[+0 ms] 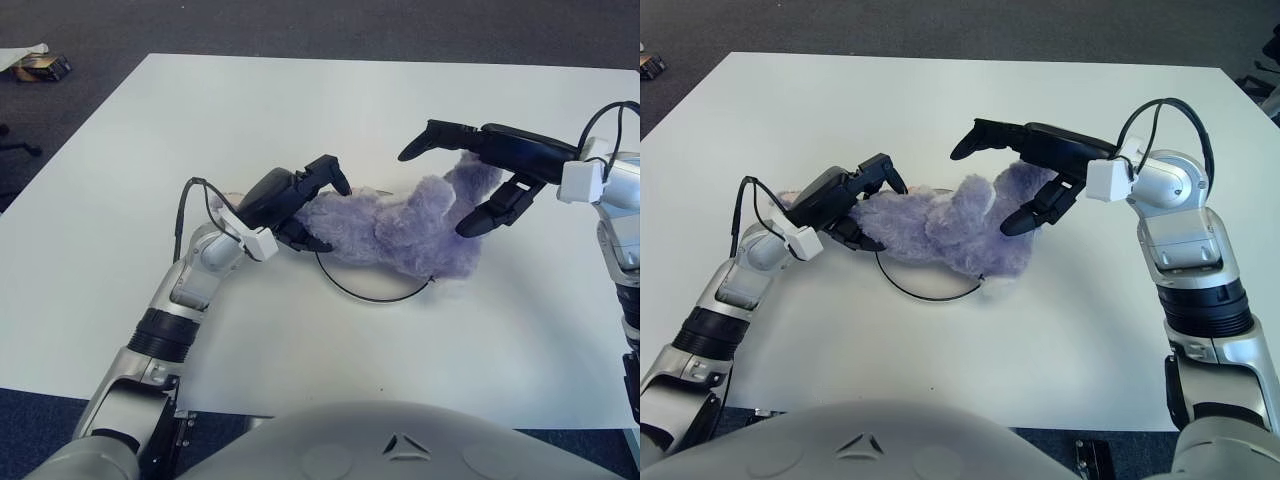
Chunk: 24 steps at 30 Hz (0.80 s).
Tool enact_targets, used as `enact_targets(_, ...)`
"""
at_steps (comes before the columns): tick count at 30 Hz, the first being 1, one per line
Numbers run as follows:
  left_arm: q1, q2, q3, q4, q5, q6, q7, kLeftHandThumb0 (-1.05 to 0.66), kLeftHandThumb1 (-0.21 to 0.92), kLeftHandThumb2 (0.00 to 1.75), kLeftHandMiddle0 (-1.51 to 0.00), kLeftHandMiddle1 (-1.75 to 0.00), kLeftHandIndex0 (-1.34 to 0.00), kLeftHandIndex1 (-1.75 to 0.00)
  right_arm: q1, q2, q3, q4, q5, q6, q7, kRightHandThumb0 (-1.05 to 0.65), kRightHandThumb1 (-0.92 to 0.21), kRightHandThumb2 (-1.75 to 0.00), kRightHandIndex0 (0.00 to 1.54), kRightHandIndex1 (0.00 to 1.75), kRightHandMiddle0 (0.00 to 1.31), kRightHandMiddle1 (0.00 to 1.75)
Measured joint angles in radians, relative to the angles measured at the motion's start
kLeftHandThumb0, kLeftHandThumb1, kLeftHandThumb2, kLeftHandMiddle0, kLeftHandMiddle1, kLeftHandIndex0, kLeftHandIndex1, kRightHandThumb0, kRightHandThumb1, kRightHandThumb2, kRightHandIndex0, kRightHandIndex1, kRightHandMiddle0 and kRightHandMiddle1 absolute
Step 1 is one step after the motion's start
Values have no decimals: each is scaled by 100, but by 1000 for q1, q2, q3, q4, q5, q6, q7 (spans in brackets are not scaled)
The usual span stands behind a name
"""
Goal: Put the doll into the plate.
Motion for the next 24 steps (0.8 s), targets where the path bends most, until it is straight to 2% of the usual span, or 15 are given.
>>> enact_targets(6, -4, 3, 7, 9, -20, -8, -7, -101, 92, 92, -67, -175, -1, -166, -6, 1, -10, 41, 45, -6, 19, -91, -66, -49, 4, 44, 0, 90)
enact_targets(14, -3, 13, 26, -55, -73, 48, -45, -105, 92, 99, -70, -175, -6, -161, -21, 1, -21, 68, 94, 24, 52, -90, -63, -50, 3, 42, 0, 92)
enact_targets(19, 3, 13, 33, -75, -87, 99, -56, -105, 92, 100, -67, -175, -8, -159, -28, -1, -22, 75, 112, 46, 71, -87, -56, -58, 0, 50, 0, 95)
enact_targets(24, 7, 13, 41, -83, -96, 115, -58, -105, 92, 98, -62, -175, -10, -160, -31, -7, -25, 79, 124, 66, 87, -85, -52, -62, 0, 52, 0, 96)
